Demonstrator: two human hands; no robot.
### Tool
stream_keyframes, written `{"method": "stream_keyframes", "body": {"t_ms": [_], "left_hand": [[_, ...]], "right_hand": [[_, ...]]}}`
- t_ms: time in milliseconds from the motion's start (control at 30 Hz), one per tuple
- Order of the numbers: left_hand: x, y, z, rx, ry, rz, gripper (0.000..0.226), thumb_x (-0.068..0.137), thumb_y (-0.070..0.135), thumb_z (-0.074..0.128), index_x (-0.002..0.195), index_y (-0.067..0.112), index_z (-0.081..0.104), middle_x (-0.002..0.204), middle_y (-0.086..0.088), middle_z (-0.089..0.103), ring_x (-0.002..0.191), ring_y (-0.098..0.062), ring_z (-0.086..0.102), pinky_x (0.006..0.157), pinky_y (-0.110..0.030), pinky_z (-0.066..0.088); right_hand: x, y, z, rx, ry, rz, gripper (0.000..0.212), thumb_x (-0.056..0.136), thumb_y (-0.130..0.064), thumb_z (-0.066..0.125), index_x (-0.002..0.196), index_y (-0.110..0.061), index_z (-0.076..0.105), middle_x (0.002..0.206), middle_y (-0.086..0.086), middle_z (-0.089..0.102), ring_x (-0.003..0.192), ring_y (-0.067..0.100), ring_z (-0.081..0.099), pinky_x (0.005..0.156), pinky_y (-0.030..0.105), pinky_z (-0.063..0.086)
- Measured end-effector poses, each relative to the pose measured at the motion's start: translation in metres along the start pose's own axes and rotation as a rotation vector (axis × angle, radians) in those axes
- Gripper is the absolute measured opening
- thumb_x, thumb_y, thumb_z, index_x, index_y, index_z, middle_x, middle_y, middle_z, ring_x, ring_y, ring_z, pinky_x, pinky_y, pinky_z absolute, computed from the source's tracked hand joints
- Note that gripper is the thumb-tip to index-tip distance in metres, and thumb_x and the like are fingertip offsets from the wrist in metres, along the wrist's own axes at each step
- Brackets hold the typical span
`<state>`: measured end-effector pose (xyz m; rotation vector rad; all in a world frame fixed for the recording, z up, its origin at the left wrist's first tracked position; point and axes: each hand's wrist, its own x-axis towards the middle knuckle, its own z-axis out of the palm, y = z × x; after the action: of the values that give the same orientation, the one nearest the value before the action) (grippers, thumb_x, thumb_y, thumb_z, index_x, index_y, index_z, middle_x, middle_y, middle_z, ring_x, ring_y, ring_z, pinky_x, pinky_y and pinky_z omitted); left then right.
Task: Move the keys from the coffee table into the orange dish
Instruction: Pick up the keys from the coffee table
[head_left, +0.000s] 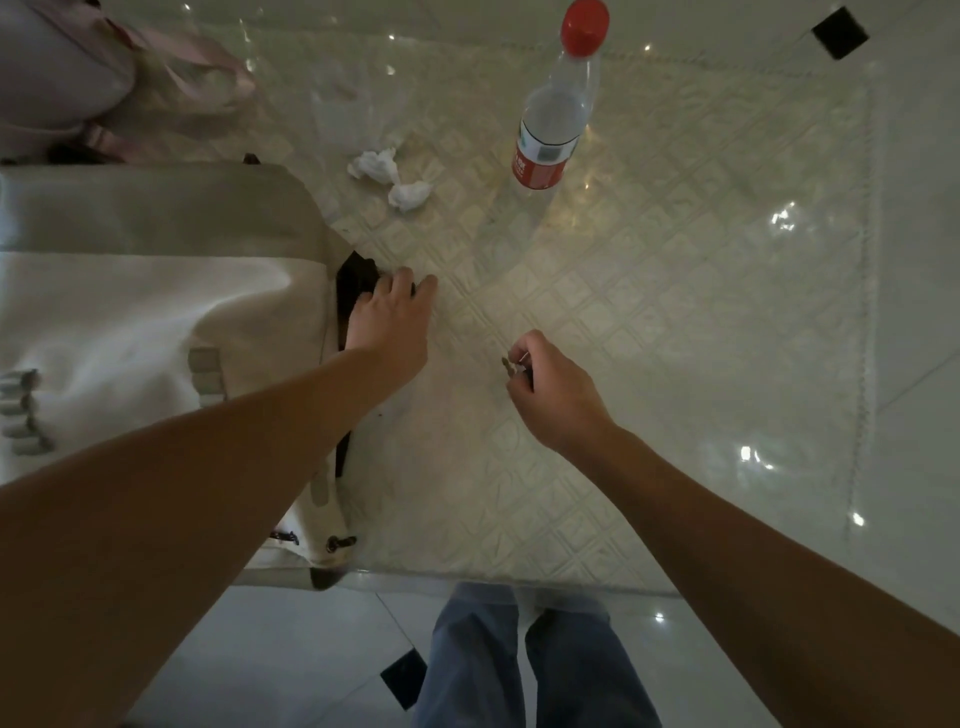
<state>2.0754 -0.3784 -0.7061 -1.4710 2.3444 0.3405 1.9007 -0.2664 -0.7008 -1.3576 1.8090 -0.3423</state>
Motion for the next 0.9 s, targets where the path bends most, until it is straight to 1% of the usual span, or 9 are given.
{"method": "stream_keyframes", "body": {"t_ms": [100, 167, 233, 300, 433, 533, 667, 767, 900], "left_hand": [[-0.004, 0.004, 0.004, -0.044, -0.019, 0.044, 0.043, 0.082, 0.006, 0.056, 0.122, 0.012, 0.040, 0.121, -0.014, 0.040, 0.106, -0.031, 0.046, 0.071, -0.037, 0.045], [-0.007, 0.005, 0.008, -0.057, -0.007, 0.040, 0.056, 0.080, 0.004, 0.059, 0.130, 0.014, 0.033, 0.125, -0.015, 0.038, 0.106, -0.031, 0.049, 0.067, -0.035, 0.045], [-0.008, 0.003, 0.011, -0.017, -0.004, -0.009, 0.072, 0.081, 0.009, 0.062, 0.141, 0.016, 0.022, 0.141, -0.018, 0.027, 0.112, -0.032, 0.048, 0.071, -0.036, 0.049], [-0.006, 0.000, 0.011, 0.016, -0.041, -0.081, 0.074, 0.083, 0.014, 0.062, 0.144, 0.015, 0.019, 0.151, -0.020, 0.013, 0.120, -0.034, 0.042, 0.078, -0.040, 0.050], [-0.006, 0.000, 0.008, 0.014, -0.040, -0.078, 0.049, 0.084, 0.012, 0.059, 0.128, 0.010, 0.036, 0.136, -0.021, 0.035, 0.110, -0.033, 0.047, 0.068, -0.038, 0.044], [-0.016, 0.007, 0.011, -0.095, -0.047, -0.042, 0.039, 0.085, 0.010, 0.056, 0.120, 0.010, 0.039, 0.122, -0.017, 0.044, 0.101, -0.032, 0.050, 0.063, -0.035, 0.039], [-0.037, 0.023, 0.021, -0.144, -0.073, 0.030, 0.028, 0.087, 0.014, 0.053, 0.113, 0.011, 0.043, 0.116, -0.012, 0.047, 0.102, -0.029, 0.049, 0.066, -0.035, 0.038], [-0.049, 0.032, 0.026, -0.142, -0.074, 0.104, 0.022, 0.088, 0.018, 0.055, 0.107, 0.011, 0.048, 0.112, -0.009, 0.047, 0.101, -0.026, 0.049, 0.076, -0.037, 0.043], [-0.058, 0.036, 0.030, -0.176, -0.010, 0.155, 0.014, 0.089, 0.019, 0.054, 0.099, 0.009, 0.055, 0.107, -0.009, 0.050, 0.096, -0.023, 0.049, 0.081, -0.038, 0.045]], "right_hand": [[-0.002, 0.002, 0.003, 0.003, 0.001, 0.005, 0.012, 0.089, -0.022, 0.047, 0.101, -0.023, 0.047, 0.091, -0.004, 0.057, 0.070, 0.009, 0.054, 0.059, 0.031, 0.040], [-0.004, 0.003, 0.005, 0.003, 0.005, 0.004, 0.012, 0.089, -0.022, 0.048, 0.101, -0.022, 0.047, 0.091, -0.004, 0.057, 0.069, 0.009, 0.054, 0.058, 0.030, 0.038], [-0.005, 0.004, 0.006, 0.003, 0.010, 0.006, 0.012, 0.089, -0.022, 0.048, 0.101, -0.022, 0.047, 0.090, -0.005, 0.057, 0.068, 0.008, 0.054, 0.057, 0.030, 0.038], [-0.006, 0.004, 0.007, 0.001, 0.016, 0.012, 0.012, 0.089, -0.022, 0.047, 0.101, -0.022, 0.047, 0.090, -0.004, 0.057, 0.069, 0.008, 0.054, 0.059, 0.031, 0.039], [-0.009, 0.004, 0.007, 0.016, 0.021, 0.032, 0.014, 0.089, -0.020, 0.048, 0.103, -0.022, 0.047, 0.091, -0.004, 0.059, 0.071, 0.008, 0.056, 0.061, 0.030, 0.043], [-0.013, 0.005, 0.008, 0.020, 0.039, 0.032, 0.014, 0.089, -0.021, 0.049, 0.103, -0.021, 0.048, 0.091, -0.004, 0.060, 0.070, 0.006, 0.056, 0.057, 0.027, 0.041], [-0.019, 0.006, 0.009, 0.003, 0.041, 0.047, 0.014, 0.091, -0.022, 0.051, 0.105, -0.022, 0.047, 0.093, -0.005, 0.060, 0.069, 0.008, 0.056, 0.055, 0.026, 0.042], [-0.024, 0.008, 0.010, 0.018, 0.030, 0.060, 0.018, 0.090, -0.019, 0.051, 0.108, -0.021, 0.046, 0.096, -0.003, 0.061, 0.068, 0.010, 0.057, 0.055, 0.030, 0.045], [-0.032, 0.012, 0.011, 0.027, 0.027, 0.069, 0.028, 0.091, -0.019, 0.049, 0.119, -0.020, 0.045, 0.107, 0.000, 0.062, 0.072, 0.011, 0.058, 0.054, 0.024, 0.038]]}}
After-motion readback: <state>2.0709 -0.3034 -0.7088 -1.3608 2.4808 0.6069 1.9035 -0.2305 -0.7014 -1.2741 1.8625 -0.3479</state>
